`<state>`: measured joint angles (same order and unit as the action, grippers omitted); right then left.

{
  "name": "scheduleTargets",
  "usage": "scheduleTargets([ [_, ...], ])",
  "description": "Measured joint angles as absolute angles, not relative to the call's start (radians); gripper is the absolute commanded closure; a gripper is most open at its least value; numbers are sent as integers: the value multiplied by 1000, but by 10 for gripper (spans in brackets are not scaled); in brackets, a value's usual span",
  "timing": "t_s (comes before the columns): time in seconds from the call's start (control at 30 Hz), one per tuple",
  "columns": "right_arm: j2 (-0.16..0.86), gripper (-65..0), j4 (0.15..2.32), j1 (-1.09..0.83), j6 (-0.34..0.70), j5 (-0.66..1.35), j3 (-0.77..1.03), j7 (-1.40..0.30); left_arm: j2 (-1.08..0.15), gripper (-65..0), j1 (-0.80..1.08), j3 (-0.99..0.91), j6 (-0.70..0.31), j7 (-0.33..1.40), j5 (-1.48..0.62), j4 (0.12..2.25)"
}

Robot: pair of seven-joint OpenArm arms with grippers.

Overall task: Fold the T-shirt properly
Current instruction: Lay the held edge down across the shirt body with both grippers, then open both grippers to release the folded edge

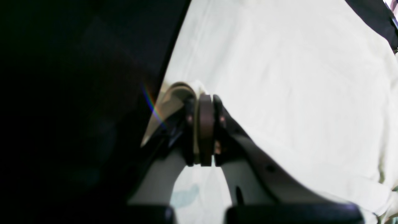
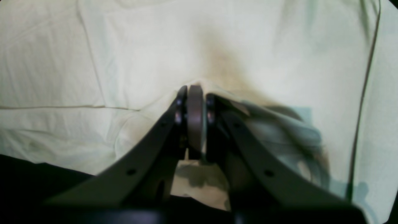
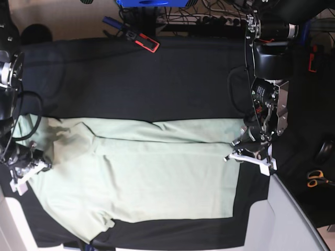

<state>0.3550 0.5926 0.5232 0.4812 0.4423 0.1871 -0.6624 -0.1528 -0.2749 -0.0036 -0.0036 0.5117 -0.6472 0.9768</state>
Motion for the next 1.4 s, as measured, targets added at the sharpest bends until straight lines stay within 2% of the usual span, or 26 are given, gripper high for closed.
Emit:
scheduleTargets([
  [0.07,355,-112,593,523,482,442,187,-651,-153,-52,-283,-4,-4,511,-647,977],
  [0.2,360,-363,631,513,485,439,187,-644,-164,-324,-289,1,-4,519,-643,977],
  [0.27,368,-428,727,473,488,448,192,-640,-175,-396,-290,0,-4,519,-641,989],
  [0.4,366,-412,984,355,484,449,239,-648,-207,-398,-252,-1,-4,517,-644,1097],
  [0.5,303,-415,1147,255,480,461,403,-678,-235,-398,-175,-7,-4,515,-644,1224],
  [0.6,237,-418,1262,167,487,448,591,-795,-256,-396,-61,-13,-1,512,-640,1359],
  [0.77,128,-416,1343,72,486,449,826,-874,-253,-395,119,-6,-11,517,-649,1483],
  [0.9,56,-416,1330,36,485,442,955,-888,-257,-395,183,-43,-8,519,-646,1486],
  [1.03,47,-415,1244,38,487,448,996,-867,-215,-398,208,-107,-7,511,-650,1477],
  [1.27,117,-419,1027,87,489,460,1002,-855,-178,-401,188,-137,-6,516,-652,1320],
  [1.4,141,-421,923,138,491,467,995,-768,-135,-401,136,-136,-15,502,-655,1279],
])
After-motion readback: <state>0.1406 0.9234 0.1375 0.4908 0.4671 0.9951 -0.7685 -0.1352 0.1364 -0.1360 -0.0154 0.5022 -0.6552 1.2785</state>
